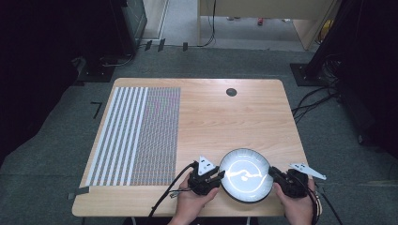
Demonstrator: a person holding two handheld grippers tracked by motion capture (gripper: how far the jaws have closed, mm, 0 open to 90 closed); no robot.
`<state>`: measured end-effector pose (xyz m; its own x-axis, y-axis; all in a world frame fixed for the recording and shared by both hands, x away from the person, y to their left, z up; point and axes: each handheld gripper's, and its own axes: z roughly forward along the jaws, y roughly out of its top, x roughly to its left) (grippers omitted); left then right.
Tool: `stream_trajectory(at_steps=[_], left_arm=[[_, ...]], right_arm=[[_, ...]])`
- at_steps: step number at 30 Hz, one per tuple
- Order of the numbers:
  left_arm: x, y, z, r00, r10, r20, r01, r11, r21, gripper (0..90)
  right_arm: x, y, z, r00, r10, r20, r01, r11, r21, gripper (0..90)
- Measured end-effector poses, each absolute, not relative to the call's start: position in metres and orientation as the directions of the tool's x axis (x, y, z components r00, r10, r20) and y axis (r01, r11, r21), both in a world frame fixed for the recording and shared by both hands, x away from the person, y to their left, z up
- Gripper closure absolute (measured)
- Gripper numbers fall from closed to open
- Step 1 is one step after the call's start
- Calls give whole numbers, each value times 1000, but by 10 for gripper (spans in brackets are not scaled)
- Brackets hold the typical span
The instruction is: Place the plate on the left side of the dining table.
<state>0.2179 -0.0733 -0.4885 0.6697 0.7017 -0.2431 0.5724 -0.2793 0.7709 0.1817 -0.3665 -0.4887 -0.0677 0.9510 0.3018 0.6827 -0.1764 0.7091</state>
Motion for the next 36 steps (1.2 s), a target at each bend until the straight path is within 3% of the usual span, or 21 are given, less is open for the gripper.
stream_trajectory(at_steps=[6,9,30,36], left_arm=[[217,-74,-487,674,704,-226,563,-290,774,718],[217,-75,-487,673,706,-220,561,-293,774,720],[213,-74,-485,681,710,-180,528,-305,793,680],[212,-74,-485,683,707,-183,527,-304,794,681]], right_arm=[[182,-368,-489,-39,936,349,684,-230,693,840],[182,-375,-492,-16,901,433,679,-308,666,851],[180,-374,-489,-2,913,407,664,-303,683,860],[176,-375,-482,-12,925,379,637,-285,716,898]])
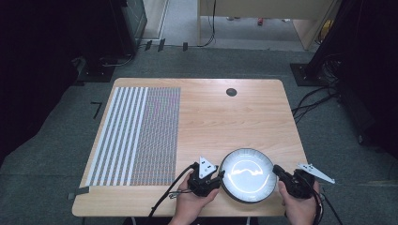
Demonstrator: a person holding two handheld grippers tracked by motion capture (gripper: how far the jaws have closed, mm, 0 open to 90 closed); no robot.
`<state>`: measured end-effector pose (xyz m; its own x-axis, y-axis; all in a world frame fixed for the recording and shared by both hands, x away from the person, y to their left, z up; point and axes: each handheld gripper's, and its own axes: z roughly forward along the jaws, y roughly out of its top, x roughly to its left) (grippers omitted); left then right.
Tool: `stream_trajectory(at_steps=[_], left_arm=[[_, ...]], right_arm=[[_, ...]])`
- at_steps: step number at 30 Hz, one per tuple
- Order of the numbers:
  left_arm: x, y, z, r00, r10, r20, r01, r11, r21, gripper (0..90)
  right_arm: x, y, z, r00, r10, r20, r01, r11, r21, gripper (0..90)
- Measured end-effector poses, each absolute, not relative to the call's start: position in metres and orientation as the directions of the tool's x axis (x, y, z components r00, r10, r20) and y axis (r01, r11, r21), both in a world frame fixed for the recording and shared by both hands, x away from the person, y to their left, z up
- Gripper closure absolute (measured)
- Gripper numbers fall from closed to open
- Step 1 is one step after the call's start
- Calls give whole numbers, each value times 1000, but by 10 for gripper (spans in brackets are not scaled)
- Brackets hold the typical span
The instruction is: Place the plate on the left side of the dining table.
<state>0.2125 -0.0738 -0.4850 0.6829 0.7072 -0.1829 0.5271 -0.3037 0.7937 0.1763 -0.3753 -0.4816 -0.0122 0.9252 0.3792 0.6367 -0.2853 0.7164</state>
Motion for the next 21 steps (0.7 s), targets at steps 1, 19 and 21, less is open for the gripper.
stream_trajectory(at_steps=[1,19,21], left_arm=[[212,-74,-485,684,706,-183,528,-305,793,681],[208,-73,-481,688,695,-208,521,-273,809,689],[208,-75,-480,693,690,-209,519,-276,809,692]], right_arm=[[177,-376,-483,-15,920,391,641,-291,711,898],[173,-382,-474,-10,925,380,617,-293,730,900],[172,-383,-473,-9,924,382,612,-296,733,900]])
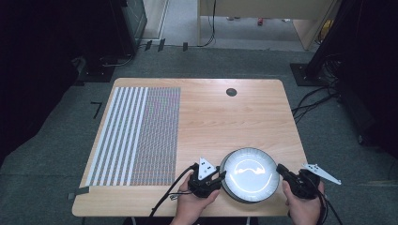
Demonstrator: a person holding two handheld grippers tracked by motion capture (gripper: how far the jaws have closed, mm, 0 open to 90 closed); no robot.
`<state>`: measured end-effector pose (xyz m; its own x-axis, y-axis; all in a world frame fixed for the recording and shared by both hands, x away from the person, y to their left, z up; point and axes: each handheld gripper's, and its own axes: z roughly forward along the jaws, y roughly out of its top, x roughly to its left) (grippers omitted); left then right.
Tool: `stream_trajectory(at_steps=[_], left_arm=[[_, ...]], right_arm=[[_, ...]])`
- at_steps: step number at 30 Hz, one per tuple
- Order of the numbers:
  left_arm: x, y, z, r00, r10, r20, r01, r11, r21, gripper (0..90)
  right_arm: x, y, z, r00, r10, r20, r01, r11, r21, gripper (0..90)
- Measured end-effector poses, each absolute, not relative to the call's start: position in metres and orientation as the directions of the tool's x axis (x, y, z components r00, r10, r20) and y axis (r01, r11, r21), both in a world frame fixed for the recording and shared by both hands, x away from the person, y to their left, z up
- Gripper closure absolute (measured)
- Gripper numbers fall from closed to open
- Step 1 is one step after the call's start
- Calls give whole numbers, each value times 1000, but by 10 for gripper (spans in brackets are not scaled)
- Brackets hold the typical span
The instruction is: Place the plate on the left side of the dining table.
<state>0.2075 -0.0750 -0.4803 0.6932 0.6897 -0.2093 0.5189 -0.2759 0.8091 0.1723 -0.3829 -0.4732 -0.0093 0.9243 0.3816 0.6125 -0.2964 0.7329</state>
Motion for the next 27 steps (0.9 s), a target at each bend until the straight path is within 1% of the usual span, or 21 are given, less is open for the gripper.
stream_trajectory(at_steps=[2,4,6,8,11,13,15,18,24,27], left_arm=[[207,-78,-480,698,684,-212,519,-280,807,694],[206,-80,-481,705,676,-214,515,-282,809,695],[207,-84,-481,709,673,-211,518,-293,804,703],[207,-86,-481,706,679,-201,518,-302,800,709],[205,-86,-480,698,689,-194,514,-294,806,701],[202,-82,-477,685,704,-189,496,-261,828,695],[203,-76,-475,666,718,-202,504,-234,831,686],[207,-73,-480,652,727,-215,532,-236,813,685],[207,-75,-489,667,715,-209,544,-275,793,690],[206,-74,-489,668,714,-210,543,-276,793,691]], right_arm=[[170,-385,-469,-6,927,375,594,-298,747,900],[168,-387,-463,-3,940,342,573,-278,771,900],[167,-391,-462,-5,941,340,575,-275,771,900],[167,-394,-465,11,931,364,582,-302,755,900],[167,-396,-467,-3,919,395,588,-318,744,900],[168,-396,-469,-17,911,413,587,-325,741,900],[169,-396,-471,-41,897,440,607,-327,724,900],[175,-392,-478,-76,883,463,665,-301,683,851],[177,-388,-480,-69,886,458,695,-286,660,852],[178,-386,-483,-61,891,450,708,-279,649,854]])
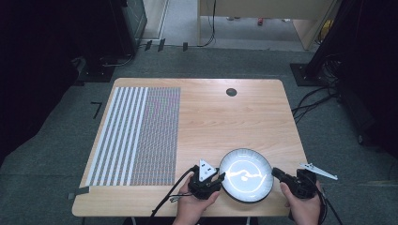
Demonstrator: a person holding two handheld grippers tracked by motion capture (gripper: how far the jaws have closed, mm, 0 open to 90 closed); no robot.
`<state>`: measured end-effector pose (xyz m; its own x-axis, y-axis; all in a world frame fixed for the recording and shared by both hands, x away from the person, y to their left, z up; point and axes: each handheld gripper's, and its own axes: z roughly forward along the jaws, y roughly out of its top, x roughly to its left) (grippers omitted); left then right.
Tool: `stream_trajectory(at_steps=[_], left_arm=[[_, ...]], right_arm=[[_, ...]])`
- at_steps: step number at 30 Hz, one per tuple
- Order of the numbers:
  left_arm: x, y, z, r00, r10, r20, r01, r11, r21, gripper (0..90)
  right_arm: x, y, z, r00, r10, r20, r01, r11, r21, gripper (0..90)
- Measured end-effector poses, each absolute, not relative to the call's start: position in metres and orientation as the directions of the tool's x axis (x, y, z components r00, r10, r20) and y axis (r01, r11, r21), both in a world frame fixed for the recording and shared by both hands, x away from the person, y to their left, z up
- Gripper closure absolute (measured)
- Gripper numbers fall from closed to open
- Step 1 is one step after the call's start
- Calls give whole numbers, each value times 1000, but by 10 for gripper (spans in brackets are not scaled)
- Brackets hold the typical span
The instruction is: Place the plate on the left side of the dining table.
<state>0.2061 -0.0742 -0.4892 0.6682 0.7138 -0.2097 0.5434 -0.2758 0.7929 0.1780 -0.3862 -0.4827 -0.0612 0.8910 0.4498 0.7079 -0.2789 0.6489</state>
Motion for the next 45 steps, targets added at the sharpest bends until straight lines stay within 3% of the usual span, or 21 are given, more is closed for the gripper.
stream_trajectory(at_steps=[7,11,16,33,45], left_arm=[[205,-75,-487,673,715,-190,532,-289,796,708],[204,-77,-487,674,717,-176,525,-298,797,714],[204,-78,-486,676,717,-170,521,-302,798,721],[203,-82,-487,671,731,-122,499,-325,803,756],[203,-82,-487,671,731,-122,497,-321,806,750]], right_arm=[[178,-384,-483,-58,889,454,710,-283,645,865],[178,-392,-486,-35,841,539,718,-354,599,875],[178,-394,-485,-43,829,557,707,-369,604,872],[180,-382,-487,-44,862,504,696,-335,635,821],[178,-372,-487,10,890,455,655,-350,669,875]])
